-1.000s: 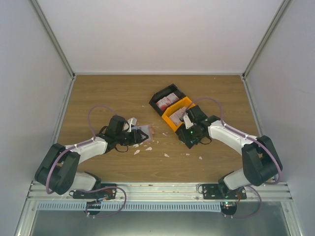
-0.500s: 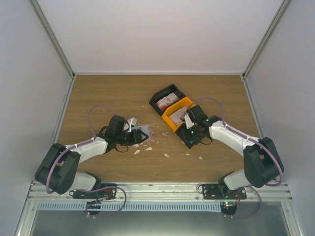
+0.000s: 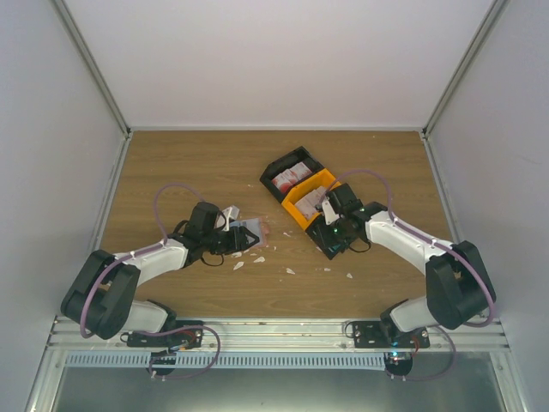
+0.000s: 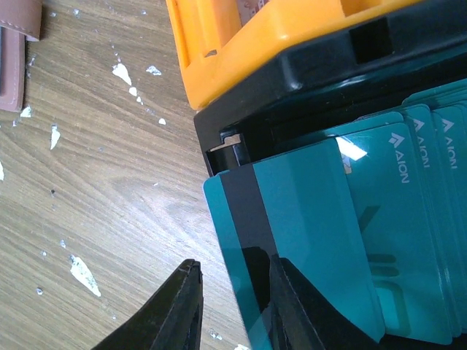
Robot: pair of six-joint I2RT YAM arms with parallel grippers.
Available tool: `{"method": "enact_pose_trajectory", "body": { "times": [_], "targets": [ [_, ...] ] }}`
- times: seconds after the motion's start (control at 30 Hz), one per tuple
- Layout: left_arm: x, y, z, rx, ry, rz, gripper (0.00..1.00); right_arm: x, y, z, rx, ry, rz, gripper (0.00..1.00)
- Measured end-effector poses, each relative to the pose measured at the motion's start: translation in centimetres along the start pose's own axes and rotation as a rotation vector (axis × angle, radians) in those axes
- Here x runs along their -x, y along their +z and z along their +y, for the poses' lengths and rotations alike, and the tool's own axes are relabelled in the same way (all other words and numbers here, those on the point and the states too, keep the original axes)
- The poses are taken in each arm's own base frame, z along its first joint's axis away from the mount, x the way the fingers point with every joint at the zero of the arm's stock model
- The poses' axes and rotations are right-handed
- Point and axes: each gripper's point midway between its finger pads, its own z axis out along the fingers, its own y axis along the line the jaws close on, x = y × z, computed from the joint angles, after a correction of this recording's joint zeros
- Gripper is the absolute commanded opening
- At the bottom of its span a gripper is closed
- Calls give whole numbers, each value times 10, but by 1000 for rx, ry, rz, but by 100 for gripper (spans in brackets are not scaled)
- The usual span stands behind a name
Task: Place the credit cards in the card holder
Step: Pick up the credit card from the storage box.
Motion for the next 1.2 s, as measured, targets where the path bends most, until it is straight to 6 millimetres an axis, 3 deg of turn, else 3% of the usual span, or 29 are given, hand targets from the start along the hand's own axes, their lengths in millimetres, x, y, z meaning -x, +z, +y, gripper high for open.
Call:
{"method": "enact_pose_trajectory", "body": {
  "times": [0.17,0.4,0.63,1.2],
  "targets": [
    [0,0,0,0,0,1,56,1,0,-3,-15,1,-4,53],
    [0,0,0,1,0,1,56,3,7,-8,-39,-10,5,59],
    [0,0,0,2,0,0,56,5,19,-9,-48,-26,25,52],
    [-1,1,0,2,3,2,56,8,9,2,3,-12,-2,32]
  ]
}}
